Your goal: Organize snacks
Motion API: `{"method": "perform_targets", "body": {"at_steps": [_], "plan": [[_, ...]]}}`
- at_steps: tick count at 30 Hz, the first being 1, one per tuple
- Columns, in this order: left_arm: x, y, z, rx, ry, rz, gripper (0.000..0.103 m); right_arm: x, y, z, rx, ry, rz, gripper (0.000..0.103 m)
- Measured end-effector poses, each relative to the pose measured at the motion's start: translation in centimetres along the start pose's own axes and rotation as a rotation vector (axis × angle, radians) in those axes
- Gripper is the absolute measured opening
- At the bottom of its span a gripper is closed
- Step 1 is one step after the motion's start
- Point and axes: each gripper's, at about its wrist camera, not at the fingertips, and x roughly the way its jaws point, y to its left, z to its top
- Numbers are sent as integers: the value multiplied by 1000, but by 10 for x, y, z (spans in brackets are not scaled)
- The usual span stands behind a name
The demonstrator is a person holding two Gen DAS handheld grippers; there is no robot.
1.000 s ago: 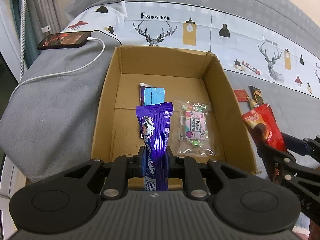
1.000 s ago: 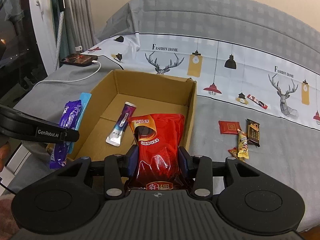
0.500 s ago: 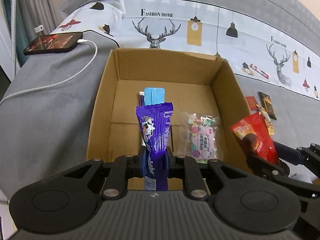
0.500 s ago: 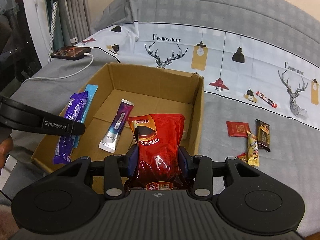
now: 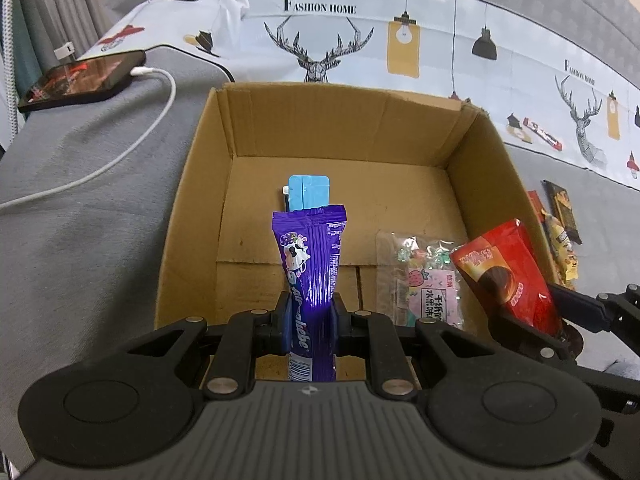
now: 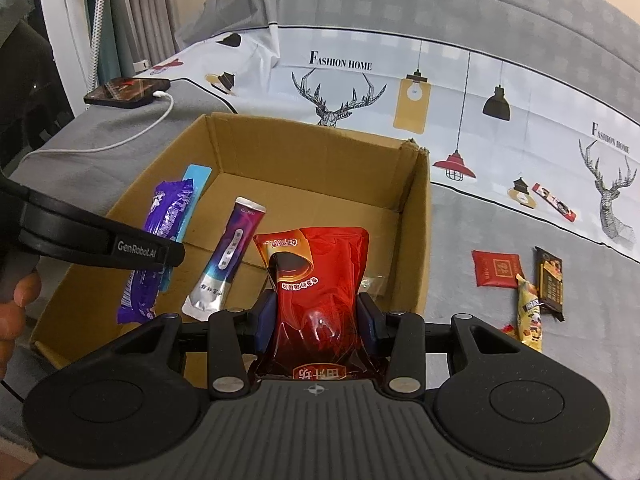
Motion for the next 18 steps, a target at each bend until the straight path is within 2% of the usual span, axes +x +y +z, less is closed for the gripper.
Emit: {"method": "perform_targets", "body": {"at_steps": [18], "plan": [[29, 3, 8, 9, 31, 19, 19, 29, -1, 2, -7, 49, 10, 45]]}}
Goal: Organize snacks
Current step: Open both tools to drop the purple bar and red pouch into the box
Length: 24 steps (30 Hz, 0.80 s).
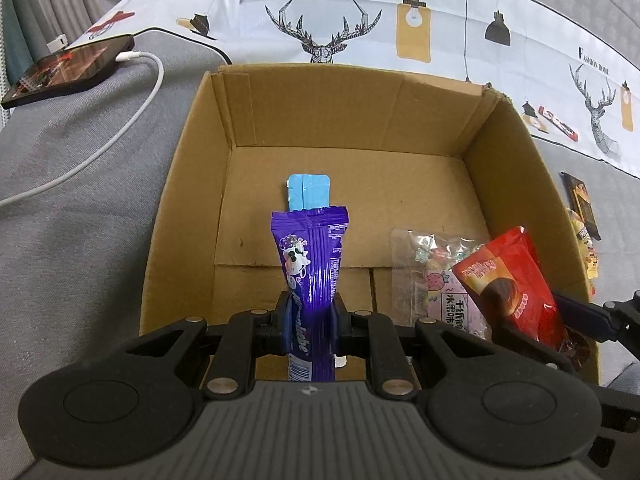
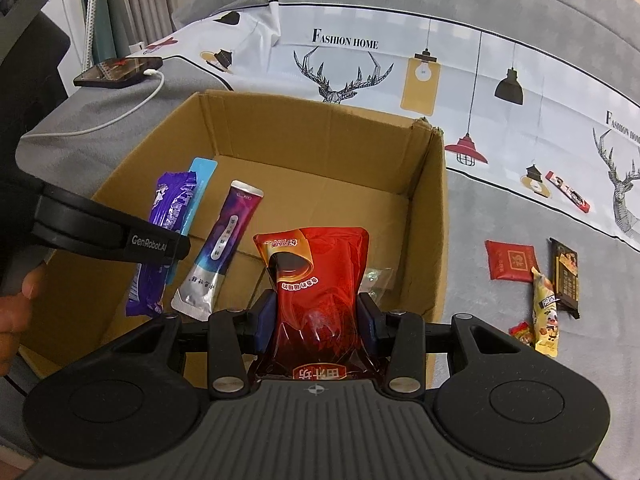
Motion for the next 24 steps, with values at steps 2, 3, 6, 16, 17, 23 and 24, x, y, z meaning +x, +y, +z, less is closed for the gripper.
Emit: {"method": "perform_targets", "body": {"at_steps": [2, 3, 6, 16, 17, 23, 24], "plan": [[2, 0, 0, 1, 2, 4, 20, 2, 0, 0, -2, 3, 0, 46], [2, 0, 1, 2, 0, 7, 20, 2, 0, 0, -2, 4, 0, 46], [-5, -2, 1, 27, -26, 6, 82, 3, -1, 1, 4, 5, 2, 49], [-45, 4, -29, 61, -82, 82, 103, -34, 4, -4, -19, -62, -17, 78], [-50, 5, -36, 54, -73, 71, 103, -40, 7, -7, -24, -61, -14, 81], [-81, 4, -71, 25, -76, 83, 103, -68, 22, -30, -15, -28, 19, 90], [-87, 5, -76, 18, -79, 82, 103, -73, 25, -33, -14, -27, 23, 91]]}}
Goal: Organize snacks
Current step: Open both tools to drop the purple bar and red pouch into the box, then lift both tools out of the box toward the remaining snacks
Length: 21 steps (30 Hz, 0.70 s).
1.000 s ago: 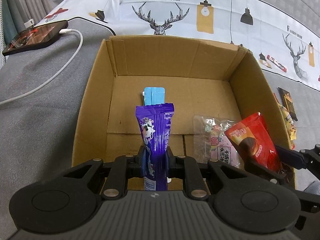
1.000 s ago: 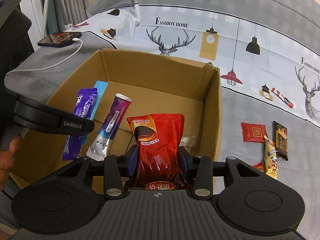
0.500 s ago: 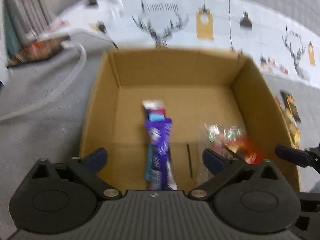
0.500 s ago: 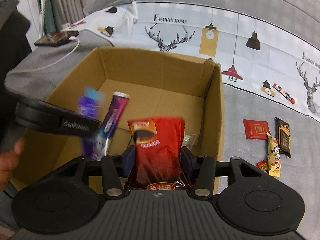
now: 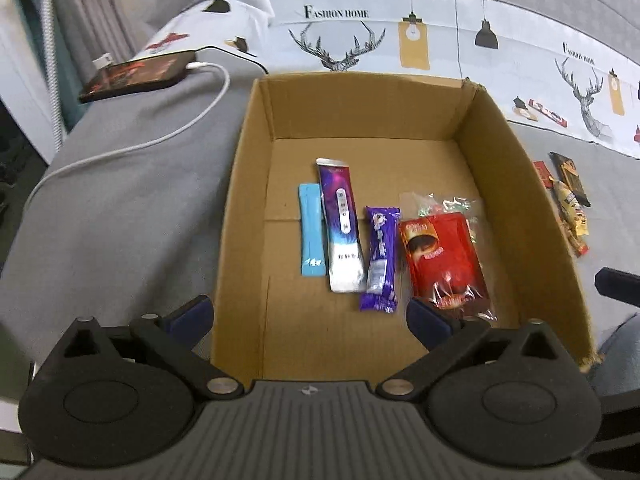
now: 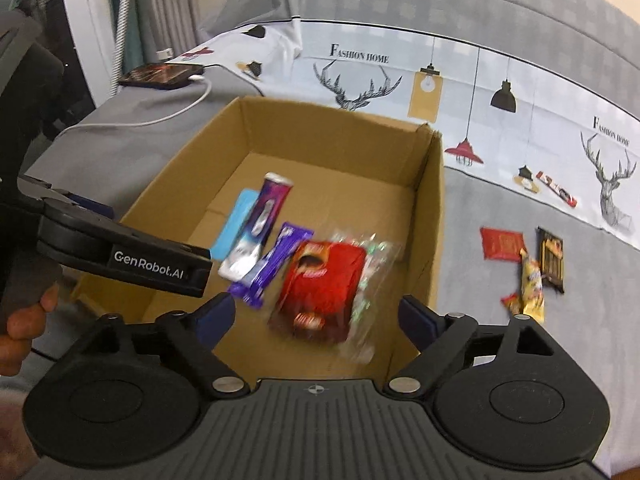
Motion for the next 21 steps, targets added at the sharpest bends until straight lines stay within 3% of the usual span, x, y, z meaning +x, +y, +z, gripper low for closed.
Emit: {"method": "perform_targets", "body": {"at_steps": [21], "plan": [[-78, -21, -35, 38, -146, 19, 103, -83, 10, -29, -3, -147, -31, 95]]}}
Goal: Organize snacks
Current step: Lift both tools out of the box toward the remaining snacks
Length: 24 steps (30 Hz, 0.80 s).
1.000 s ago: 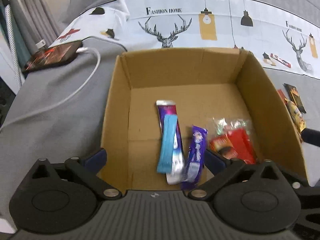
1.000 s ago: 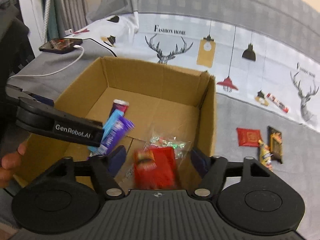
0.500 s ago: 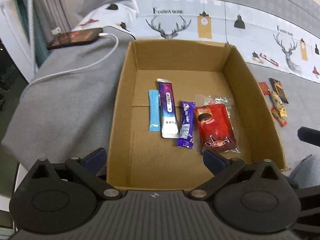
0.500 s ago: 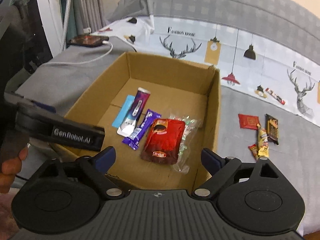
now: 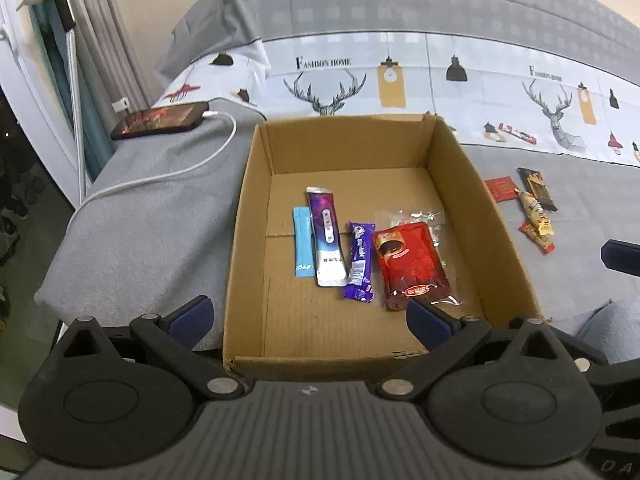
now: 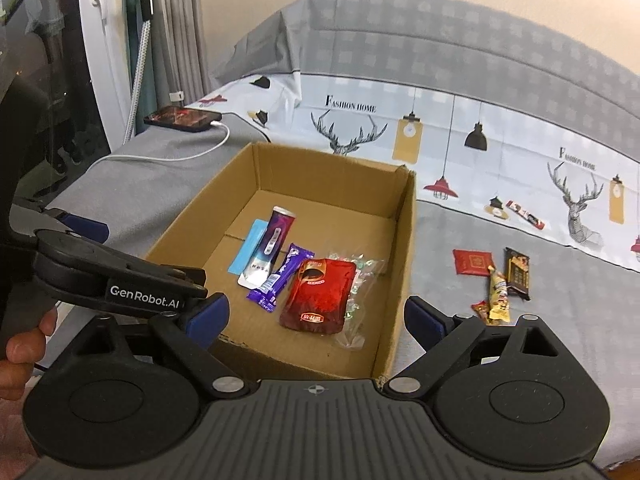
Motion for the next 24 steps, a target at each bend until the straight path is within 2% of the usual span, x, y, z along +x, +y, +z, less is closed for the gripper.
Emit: {"method": "perform_targets", "body": {"at_steps": [10, 24], "plan": [[-15, 1, -6, -3, -35, 3, 103, -20, 1, -5, -9, -41, -13, 96], [-19, 2, -8, 2, -38, 3, 103, -27, 6, -7, -11, -54, -14, 96]]}}
